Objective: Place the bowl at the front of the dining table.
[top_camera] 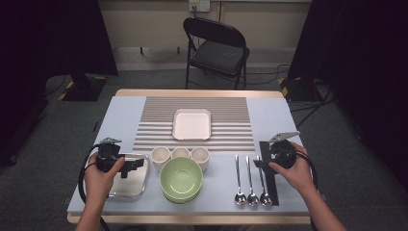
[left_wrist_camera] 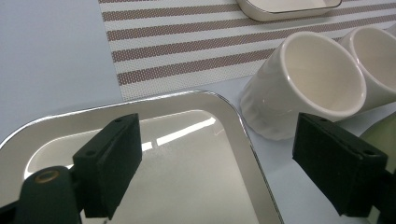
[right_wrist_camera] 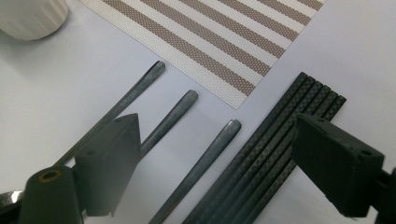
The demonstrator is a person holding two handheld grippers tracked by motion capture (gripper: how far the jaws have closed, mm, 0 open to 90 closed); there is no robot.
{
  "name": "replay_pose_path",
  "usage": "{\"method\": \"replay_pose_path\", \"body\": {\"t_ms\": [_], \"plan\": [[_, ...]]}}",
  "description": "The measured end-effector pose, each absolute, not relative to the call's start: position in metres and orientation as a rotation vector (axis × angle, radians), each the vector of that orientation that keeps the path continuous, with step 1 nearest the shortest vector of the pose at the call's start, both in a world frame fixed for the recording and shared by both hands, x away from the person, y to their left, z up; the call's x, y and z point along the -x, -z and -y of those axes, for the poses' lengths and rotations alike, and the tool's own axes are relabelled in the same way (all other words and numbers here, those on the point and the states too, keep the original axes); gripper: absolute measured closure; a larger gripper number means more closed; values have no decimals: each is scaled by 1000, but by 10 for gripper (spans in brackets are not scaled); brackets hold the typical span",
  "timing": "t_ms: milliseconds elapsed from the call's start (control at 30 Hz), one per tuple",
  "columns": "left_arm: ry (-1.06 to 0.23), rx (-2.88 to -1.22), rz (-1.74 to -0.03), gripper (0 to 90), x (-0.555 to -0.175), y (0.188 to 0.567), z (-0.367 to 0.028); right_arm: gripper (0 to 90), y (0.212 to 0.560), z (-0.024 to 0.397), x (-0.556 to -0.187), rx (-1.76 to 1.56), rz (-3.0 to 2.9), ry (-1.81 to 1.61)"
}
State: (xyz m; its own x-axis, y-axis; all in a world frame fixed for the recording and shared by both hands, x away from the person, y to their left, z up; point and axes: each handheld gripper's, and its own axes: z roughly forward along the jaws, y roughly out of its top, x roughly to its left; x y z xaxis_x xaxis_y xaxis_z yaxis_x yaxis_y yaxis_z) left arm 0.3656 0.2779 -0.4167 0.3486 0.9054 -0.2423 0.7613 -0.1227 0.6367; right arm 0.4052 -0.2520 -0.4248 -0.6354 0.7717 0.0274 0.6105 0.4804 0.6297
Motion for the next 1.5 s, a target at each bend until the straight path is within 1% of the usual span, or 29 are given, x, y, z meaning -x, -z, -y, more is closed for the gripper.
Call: {"method": "replay_pose_path", "body": {"t_ms": [567,1500], "plan": [[-263,-1937,-1446,156,-366,419,-276,167,417,226,-407,-1092,-2517,-904],[-262,-1944,-1439,155,-366,419,-275,154,406,186,-407,-955,-2542,-973]]}}
